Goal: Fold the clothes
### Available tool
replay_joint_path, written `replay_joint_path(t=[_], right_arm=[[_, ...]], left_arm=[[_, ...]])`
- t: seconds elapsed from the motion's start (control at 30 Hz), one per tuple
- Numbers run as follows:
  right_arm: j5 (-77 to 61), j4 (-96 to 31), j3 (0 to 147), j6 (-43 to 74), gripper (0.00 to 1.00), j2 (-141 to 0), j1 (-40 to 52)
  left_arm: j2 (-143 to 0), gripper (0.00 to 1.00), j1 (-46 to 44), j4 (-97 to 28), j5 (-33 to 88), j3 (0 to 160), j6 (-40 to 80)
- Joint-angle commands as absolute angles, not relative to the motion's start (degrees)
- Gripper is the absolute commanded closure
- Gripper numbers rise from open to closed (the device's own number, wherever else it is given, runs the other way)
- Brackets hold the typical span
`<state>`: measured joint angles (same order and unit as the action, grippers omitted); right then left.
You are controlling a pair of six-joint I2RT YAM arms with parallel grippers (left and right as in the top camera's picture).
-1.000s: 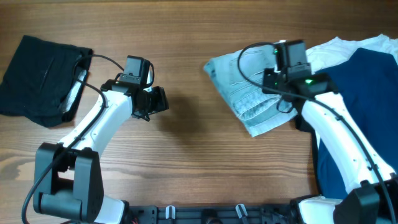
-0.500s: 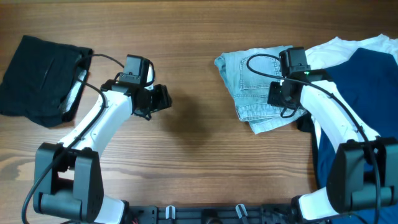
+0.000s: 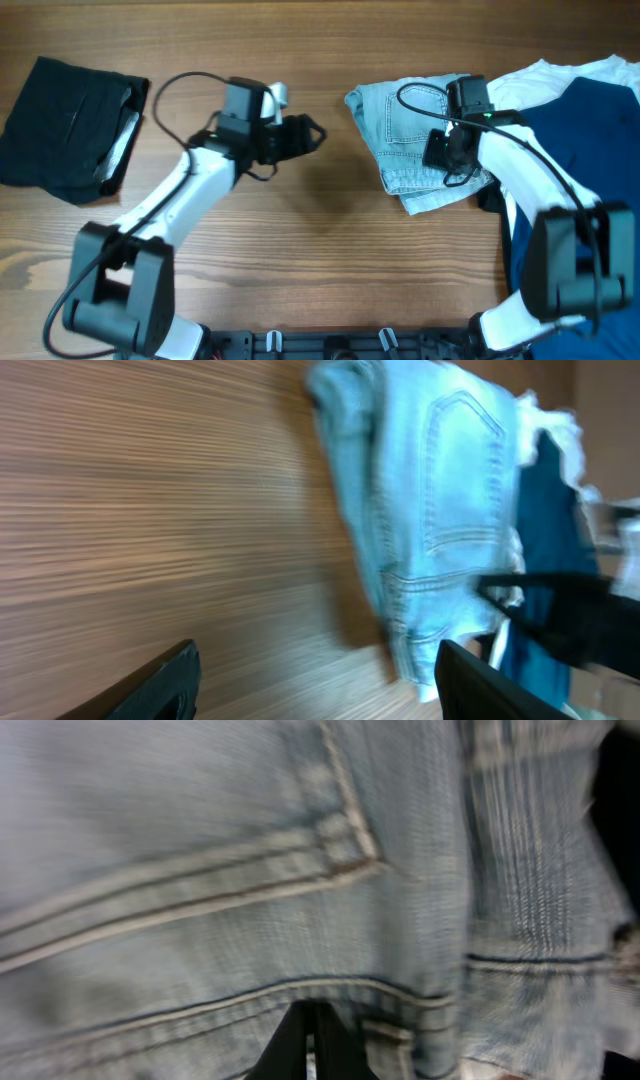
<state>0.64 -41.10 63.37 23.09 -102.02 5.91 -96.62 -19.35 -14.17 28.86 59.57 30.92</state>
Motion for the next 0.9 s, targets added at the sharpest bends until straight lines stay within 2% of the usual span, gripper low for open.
replay_joint_path(t=[0.0, 0.17, 0.53, 0.73, 0.87], right_arm=[[1.2, -40.5, 62.3, 27.1, 0.95, -108.2, 4.7], [-1.5, -39.8, 62.3, 27.0, 0.96, -113.6, 4.8], [-2.7, -39.6, 62.3, 25.5, 0.96, -114.3, 4.8], [-2.9, -39.7, 62.3, 25.4, 0.96, -114.3, 4.8], [-3.6, -39.6, 62.3, 25.4, 0.96, -114.3, 4.8]], left_arm=[[-101.0, 0.22, -24.4, -9.0, 31.2, 60.2, 35.1], [-107.5, 0.14, -27.1, -1.5, 31.6, 60.2, 42.2], [-122.6, 0.12, -28.6, 20.1, 39.2, 60.5, 54.0], [-125.4, 0.13, -31.5, 21.2, 38.7, 63.0, 54.6], [-126.4, 0.17, -33.5, 20.9, 35.7, 63.6, 57.5]])
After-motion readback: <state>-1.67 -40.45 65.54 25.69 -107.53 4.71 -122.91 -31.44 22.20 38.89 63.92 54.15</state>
